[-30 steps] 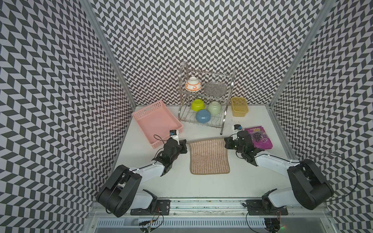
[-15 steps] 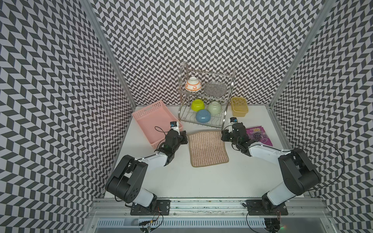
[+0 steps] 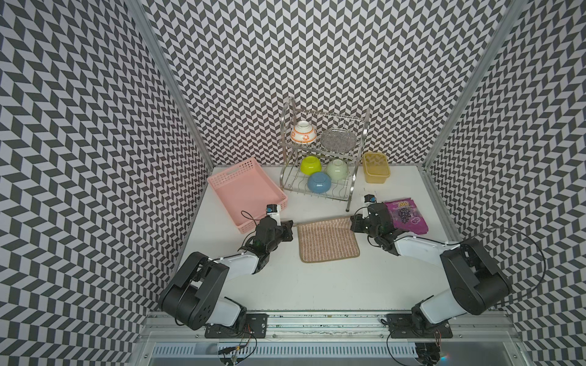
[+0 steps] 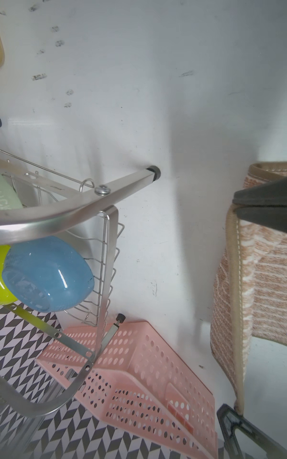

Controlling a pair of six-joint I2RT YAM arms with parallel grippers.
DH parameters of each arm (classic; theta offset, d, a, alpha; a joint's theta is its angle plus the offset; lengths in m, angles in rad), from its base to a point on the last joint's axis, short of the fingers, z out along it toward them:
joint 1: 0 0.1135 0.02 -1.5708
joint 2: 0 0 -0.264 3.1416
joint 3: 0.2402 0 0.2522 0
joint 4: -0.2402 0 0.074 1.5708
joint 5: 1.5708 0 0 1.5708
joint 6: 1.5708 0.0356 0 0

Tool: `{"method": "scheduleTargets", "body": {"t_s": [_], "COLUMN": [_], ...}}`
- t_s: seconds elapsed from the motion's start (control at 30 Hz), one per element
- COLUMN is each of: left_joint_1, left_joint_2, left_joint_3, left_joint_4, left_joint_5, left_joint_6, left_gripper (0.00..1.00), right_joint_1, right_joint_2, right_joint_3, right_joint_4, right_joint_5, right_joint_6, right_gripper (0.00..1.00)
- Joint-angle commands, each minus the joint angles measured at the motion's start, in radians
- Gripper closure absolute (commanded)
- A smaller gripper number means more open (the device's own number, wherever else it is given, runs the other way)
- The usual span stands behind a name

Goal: Fold the square dishcloth
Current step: Fold the cleaning item at the center of the board.

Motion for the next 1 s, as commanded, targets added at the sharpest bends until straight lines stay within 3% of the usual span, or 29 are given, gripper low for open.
{"method": "scheduleTargets", "body": {"t_s": [0.0,0.73,0.97], "left_joint_1": [-0.008,-0.125,-0.16], "left_joint_2": [-0.048,-0.199,-0.223], "left_joint_3": [-0.021,-0.124,-0.169], "left_joint_4": [0.012,-0.067,-0.078], "left_joint_5": [0.022,-0.027,-0.039], "left_joint_6": [-0.017,-0.11,-0.138], "left_gripper": [1.0,1.0,1.0], "right_joint_1": [0.0,0.004,0.036], "right_joint_2": [-0.055,-0.279,-0.399], "right_joint_3": [-0.031,-0.174,-0.257], "right_joint_4": [0.077,0.002,-0.047], "right_joint_5": [-0.011,-0.07,-0.111], "right_joint_6": [0.031,0.047,0.074], "right_gripper": [1.0,1.0,0.95]}}
